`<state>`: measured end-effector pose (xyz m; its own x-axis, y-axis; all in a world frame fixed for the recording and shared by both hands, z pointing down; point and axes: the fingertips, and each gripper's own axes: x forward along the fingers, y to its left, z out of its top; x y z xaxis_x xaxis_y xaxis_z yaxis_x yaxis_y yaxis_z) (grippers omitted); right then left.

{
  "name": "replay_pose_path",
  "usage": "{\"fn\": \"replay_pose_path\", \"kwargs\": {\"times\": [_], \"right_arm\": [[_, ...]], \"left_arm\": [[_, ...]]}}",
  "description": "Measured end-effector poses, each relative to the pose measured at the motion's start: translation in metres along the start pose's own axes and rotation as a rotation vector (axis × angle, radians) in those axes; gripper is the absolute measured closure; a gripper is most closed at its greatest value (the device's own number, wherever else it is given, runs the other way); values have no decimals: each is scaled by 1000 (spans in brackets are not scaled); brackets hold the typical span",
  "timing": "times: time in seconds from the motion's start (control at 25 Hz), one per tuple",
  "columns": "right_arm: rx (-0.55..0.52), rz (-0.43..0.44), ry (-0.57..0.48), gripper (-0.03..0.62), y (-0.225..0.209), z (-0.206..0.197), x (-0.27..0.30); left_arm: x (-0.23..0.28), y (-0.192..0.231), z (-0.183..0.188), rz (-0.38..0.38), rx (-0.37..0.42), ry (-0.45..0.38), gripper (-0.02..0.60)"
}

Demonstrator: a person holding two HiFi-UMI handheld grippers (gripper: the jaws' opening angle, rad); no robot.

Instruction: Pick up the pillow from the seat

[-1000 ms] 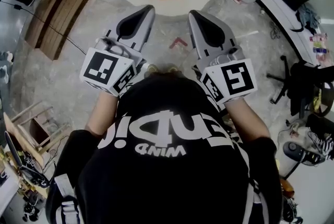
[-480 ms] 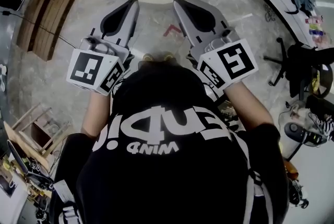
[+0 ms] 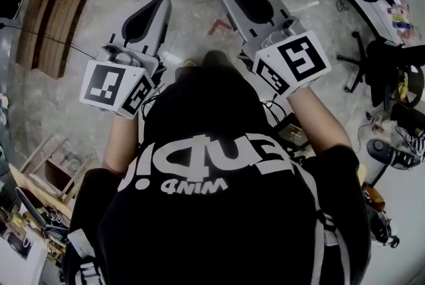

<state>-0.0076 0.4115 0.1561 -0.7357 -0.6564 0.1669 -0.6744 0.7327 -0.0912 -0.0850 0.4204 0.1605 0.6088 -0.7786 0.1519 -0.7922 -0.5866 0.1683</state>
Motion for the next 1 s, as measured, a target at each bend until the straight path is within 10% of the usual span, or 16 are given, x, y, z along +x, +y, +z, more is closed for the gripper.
{"fn": "replay_pose_path", "kwargs": {"times": [1.0], "right_arm": [[53, -83, 7, 572, -102, 6, 51]], "left_arm": [[98, 68, 8, -7, -3, 43, 574]]}}
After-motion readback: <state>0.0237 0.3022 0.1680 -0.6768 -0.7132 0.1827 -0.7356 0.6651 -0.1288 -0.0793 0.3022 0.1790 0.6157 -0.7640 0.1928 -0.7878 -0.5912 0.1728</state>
